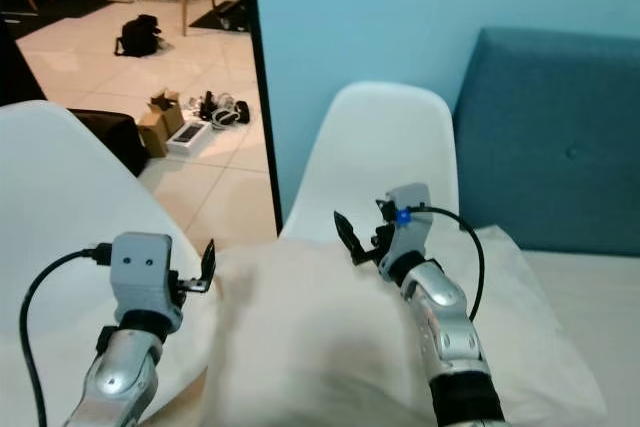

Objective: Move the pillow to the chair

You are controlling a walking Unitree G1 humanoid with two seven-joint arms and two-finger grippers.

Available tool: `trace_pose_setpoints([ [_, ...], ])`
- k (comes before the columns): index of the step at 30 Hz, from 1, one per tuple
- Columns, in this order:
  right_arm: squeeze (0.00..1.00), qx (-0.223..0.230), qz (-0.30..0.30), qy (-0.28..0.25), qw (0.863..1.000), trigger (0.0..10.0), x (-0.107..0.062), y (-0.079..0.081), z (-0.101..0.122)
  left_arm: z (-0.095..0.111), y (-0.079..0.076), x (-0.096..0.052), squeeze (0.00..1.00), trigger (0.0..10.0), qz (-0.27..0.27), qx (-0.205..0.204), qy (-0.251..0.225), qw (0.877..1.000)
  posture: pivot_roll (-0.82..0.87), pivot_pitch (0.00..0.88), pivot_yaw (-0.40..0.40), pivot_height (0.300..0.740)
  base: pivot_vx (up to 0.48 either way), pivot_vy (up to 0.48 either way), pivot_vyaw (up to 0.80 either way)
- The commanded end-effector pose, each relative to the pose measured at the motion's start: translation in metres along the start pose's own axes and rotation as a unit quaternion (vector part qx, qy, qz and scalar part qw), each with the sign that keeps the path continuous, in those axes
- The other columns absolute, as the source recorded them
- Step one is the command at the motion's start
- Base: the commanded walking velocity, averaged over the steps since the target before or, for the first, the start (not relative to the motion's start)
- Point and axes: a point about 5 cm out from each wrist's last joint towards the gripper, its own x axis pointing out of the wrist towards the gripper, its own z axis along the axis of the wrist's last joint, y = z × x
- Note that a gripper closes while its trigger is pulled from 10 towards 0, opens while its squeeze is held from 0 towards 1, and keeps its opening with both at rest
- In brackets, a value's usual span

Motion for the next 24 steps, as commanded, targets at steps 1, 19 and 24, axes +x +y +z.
trace_pose_setpoints([
  [1,0.0,0.008,-0.004,-0.002,1.0,10.0,-0.0004,0.0003,-0.0014,-0.0047,-0.0027,-0.0013,0.0,10.0,-0.005,0.006,0.01,1.0,0.09,0.0,-0.053,0.707,0.0,0.0,0.0],
  [19,0.0,0.027,-0.013,-0.014,0.999,10.0,0.0014,0.0023,0.0007,-0.0026,-0.0015,-0.0012,0.0,10.0,-0.011,0.021,0.005,1.0,0.09,0.0,-0.044,0.74,0.0,0.0,0.0],
  [24,0.0,0.03,-0.016,-0.003,0.999,10.0,0.0018,0.0014,-0.0016,-0.0024,-0.0019,-0.0009,0.0,10.0,-0.012,0.022,0.005,1.0,0.09,0.0,-0.044,0.74,0.0,0.0,-0.57],
])
